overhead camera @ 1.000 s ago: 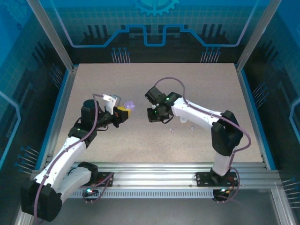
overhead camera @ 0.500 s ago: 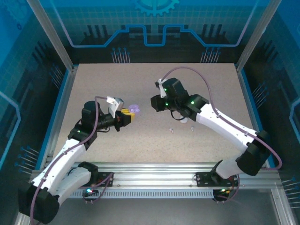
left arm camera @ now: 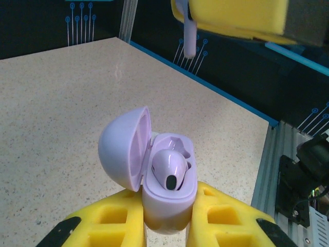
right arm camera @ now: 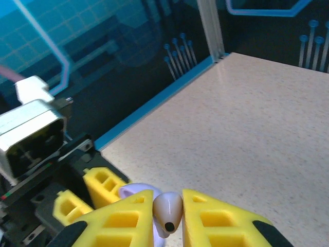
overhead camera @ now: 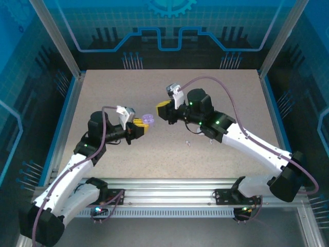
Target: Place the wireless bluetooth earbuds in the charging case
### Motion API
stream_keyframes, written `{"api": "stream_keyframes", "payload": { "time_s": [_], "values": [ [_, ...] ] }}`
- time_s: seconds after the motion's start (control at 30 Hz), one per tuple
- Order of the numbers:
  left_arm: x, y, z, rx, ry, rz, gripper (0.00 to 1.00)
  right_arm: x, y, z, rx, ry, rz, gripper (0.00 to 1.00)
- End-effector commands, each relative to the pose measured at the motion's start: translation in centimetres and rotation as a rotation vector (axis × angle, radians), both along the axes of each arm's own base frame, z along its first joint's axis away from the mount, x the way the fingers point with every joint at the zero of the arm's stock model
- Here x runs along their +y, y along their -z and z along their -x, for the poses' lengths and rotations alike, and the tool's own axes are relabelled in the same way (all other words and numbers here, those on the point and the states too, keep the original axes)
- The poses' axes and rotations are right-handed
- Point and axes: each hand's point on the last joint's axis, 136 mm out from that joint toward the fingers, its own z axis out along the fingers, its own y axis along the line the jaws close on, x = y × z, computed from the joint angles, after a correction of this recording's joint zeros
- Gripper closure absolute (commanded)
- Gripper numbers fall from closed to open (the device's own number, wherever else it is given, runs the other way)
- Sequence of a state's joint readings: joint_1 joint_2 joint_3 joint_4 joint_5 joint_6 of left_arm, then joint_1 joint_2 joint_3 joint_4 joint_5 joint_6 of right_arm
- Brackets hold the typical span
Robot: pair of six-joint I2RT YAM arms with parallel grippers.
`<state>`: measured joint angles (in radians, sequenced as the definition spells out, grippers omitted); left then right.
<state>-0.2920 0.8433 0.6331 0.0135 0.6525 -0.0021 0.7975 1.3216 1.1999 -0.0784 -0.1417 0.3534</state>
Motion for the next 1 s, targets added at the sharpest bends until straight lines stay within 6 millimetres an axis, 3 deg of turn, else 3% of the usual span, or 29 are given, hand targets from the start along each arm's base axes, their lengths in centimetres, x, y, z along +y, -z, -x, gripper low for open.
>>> {"api": "stream_keyframes", "payload": {
  "time_s": [0.0, 0.2, 0.97],
  "values": [
    [-0.4, -2.6, 0.6, -0.078, 0.031, 0.048, 0.94, 1.6, -2.1, 1.6, -0.087, -0.078, -0.076, 0.82],
    [-0.3, -3.4, 0.8, -0.106, 0.029, 0.067, 0.94, 2.4, -1.8, 2.6, -0.102, -0.106, -0.112, 0.82],
    [-0.1, -4.9, 1.3, -0.176, 0.024, 0.094, 0.94, 1.9, -0.7, 2.5, -0.084, -0.076, -0.101, 0.82]
  ]
}}
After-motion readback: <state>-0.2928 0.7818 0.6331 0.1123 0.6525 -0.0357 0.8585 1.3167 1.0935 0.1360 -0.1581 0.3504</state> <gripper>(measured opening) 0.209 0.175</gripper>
